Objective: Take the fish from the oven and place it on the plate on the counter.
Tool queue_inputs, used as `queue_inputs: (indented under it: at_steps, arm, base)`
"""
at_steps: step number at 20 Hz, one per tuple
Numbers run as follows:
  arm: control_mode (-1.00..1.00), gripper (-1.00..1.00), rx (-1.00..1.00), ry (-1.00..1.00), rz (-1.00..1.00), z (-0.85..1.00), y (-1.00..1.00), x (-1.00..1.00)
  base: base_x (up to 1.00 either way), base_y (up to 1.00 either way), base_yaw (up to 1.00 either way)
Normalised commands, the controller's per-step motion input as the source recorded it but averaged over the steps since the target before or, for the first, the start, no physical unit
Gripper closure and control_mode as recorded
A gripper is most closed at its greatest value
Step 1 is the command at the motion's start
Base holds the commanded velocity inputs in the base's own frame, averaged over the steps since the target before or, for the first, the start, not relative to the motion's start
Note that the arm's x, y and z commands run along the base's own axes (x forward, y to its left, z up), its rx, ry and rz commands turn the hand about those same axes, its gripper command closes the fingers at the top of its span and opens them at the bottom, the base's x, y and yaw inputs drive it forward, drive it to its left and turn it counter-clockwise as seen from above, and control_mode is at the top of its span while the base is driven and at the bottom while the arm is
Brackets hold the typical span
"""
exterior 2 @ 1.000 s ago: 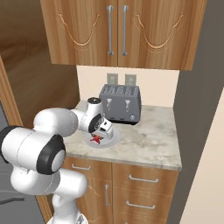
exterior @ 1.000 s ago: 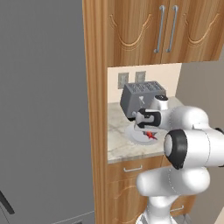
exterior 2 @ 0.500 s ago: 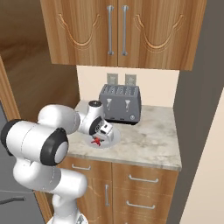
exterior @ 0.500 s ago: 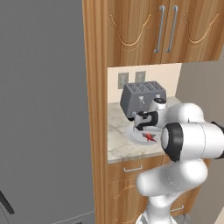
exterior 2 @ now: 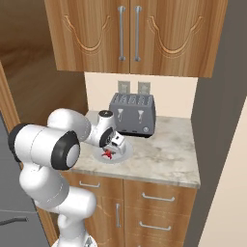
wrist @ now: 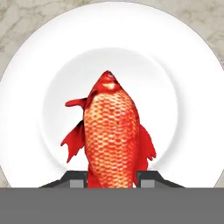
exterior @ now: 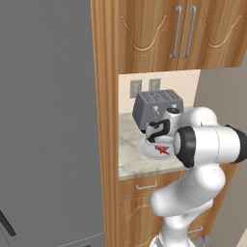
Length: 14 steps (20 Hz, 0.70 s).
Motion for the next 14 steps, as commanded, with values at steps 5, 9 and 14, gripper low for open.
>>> queue_inputs:
  at_steps: [5,9,14]
  arm:
    - [-1.00,-1.00,0.00,0.00,0.00,0.00,0.03,0.00]
    - [-1.00,-1.00,0.00,0.00,0.00,0.00,0.00,0.00]
    - [-1.00,-1.00,0.00,-0.01,0.00,0.03,0.00,-0.01]
  base:
    - [0.00,0.00,0.00]
    - [0.00,0.00,0.00]
    - [0.00,0.00,0.00]
